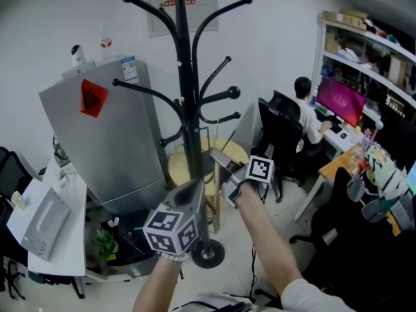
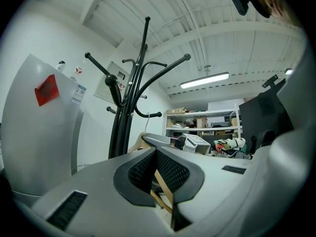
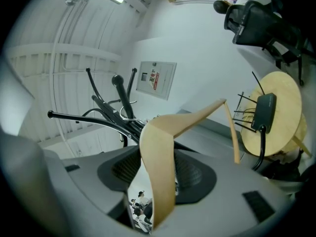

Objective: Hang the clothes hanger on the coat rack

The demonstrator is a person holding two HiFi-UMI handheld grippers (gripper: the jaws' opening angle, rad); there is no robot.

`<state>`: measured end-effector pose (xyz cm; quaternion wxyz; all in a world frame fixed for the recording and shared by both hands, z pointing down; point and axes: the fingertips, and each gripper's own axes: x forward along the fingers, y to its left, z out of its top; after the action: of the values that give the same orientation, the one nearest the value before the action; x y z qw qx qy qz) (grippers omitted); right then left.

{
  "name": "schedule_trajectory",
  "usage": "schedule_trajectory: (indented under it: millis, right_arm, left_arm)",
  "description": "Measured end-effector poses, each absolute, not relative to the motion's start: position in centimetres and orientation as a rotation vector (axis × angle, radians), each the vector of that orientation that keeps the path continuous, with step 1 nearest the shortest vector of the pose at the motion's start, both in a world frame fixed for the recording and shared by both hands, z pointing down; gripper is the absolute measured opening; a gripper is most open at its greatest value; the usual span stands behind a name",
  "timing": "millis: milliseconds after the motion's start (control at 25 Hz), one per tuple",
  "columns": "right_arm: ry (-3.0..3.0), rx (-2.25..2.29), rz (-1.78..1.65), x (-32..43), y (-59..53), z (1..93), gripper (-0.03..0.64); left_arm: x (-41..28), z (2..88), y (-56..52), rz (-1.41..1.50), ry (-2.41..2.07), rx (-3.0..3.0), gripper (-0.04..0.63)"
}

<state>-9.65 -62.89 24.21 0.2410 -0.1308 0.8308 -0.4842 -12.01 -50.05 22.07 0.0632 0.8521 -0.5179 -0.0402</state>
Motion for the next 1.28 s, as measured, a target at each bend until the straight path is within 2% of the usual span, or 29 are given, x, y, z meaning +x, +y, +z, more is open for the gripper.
schedule_trajectory:
  millis: [480,1280]
  right_arm:
    - [2.274,-0.324,-1.363,-12.0,-62.8,24.7,0.229]
    - [2.312,-0.482,-1.278,-10.9,-62.7,25.2,0.239]
  left_arm:
    - [-13.9,22.4,-50.1,-0.133,-1.592,2.542,-0.003]
    - [-14.1,23.6,-47.9,-0.171,-1.523,2.530,-0.003]
